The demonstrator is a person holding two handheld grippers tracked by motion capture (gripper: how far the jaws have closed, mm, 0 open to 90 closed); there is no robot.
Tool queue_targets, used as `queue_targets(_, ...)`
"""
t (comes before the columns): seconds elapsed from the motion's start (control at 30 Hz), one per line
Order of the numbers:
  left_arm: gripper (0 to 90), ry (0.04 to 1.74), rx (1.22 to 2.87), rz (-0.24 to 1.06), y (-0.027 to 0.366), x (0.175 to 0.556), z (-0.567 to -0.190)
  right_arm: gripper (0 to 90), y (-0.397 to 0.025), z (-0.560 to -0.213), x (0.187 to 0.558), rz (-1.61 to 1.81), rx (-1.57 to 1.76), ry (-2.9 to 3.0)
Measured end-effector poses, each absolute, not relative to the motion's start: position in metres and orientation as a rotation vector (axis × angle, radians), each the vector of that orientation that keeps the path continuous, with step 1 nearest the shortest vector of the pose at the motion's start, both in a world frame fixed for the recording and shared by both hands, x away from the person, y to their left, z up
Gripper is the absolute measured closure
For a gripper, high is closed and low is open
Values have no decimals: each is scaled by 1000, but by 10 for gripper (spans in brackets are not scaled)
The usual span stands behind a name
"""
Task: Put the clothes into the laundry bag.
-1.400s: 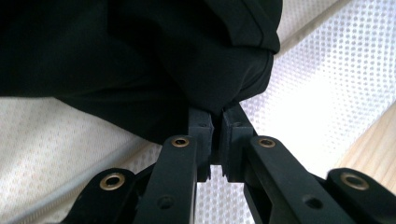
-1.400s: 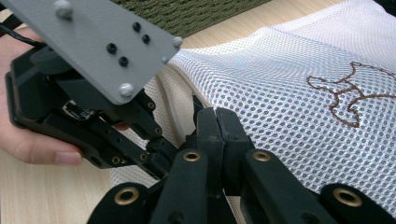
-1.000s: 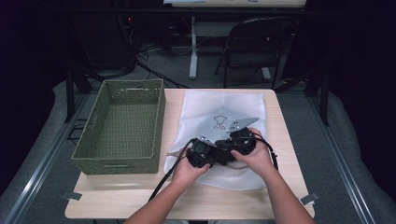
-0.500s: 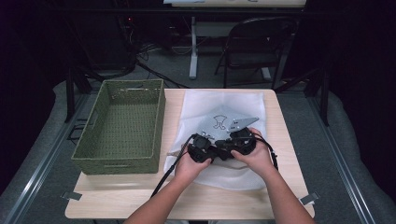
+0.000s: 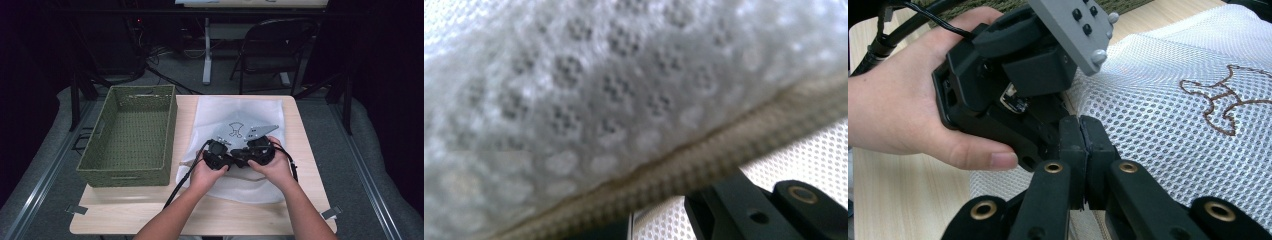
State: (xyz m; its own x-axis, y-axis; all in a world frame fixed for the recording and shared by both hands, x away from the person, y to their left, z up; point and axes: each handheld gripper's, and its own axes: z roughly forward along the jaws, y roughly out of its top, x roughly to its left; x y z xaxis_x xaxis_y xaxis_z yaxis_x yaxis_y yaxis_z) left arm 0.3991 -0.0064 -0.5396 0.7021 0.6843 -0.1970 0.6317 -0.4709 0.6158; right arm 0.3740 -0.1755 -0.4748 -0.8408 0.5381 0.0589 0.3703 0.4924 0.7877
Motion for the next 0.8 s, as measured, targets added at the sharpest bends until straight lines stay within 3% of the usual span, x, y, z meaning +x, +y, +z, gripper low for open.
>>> queue_targets(0.8,850,1036,2191,192,-9,408,-549,898,-185,-473,378,1292,829,2492)
